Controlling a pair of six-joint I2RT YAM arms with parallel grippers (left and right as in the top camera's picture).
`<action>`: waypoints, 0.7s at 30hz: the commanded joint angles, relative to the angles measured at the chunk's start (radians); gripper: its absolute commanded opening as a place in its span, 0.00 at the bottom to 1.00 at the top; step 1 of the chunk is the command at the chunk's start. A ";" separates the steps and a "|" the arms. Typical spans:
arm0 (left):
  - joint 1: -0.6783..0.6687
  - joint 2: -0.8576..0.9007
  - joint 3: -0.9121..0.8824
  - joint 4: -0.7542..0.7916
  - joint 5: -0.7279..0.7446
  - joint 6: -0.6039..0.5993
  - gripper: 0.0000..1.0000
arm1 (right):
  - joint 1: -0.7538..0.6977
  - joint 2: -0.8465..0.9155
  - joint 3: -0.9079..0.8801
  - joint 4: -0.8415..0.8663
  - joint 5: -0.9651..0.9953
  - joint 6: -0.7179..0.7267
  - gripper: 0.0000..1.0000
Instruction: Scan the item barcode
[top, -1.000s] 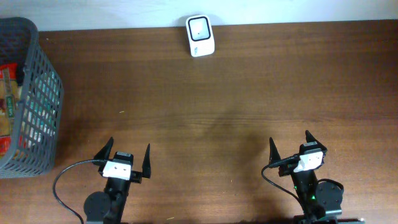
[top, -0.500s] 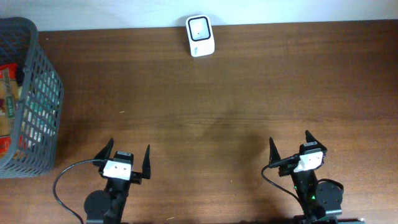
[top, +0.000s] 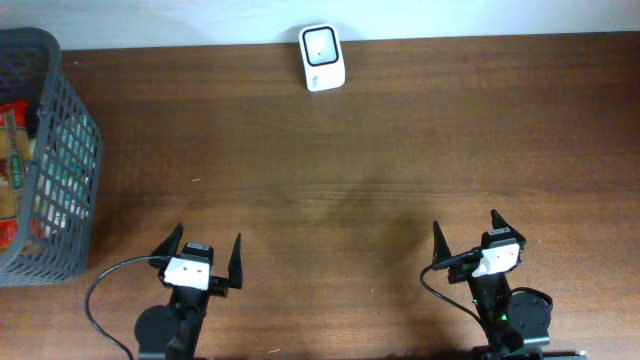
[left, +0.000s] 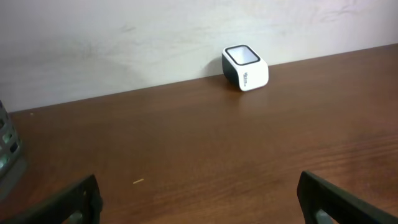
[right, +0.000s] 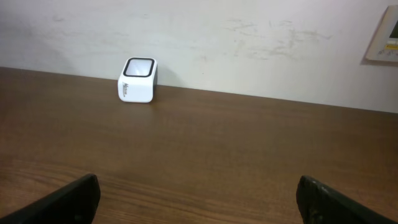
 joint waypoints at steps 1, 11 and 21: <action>0.005 -0.001 0.103 -0.048 0.000 -0.017 0.99 | -0.005 -0.006 -0.007 -0.003 -0.002 0.008 0.99; 0.005 -0.001 0.175 -0.081 0.000 -0.017 0.99 | -0.005 -0.006 -0.007 -0.003 -0.002 0.008 0.99; 0.005 0.223 0.322 -0.089 0.001 -0.017 0.99 | -0.005 -0.006 -0.007 -0.003 -0.002 0.008 0.99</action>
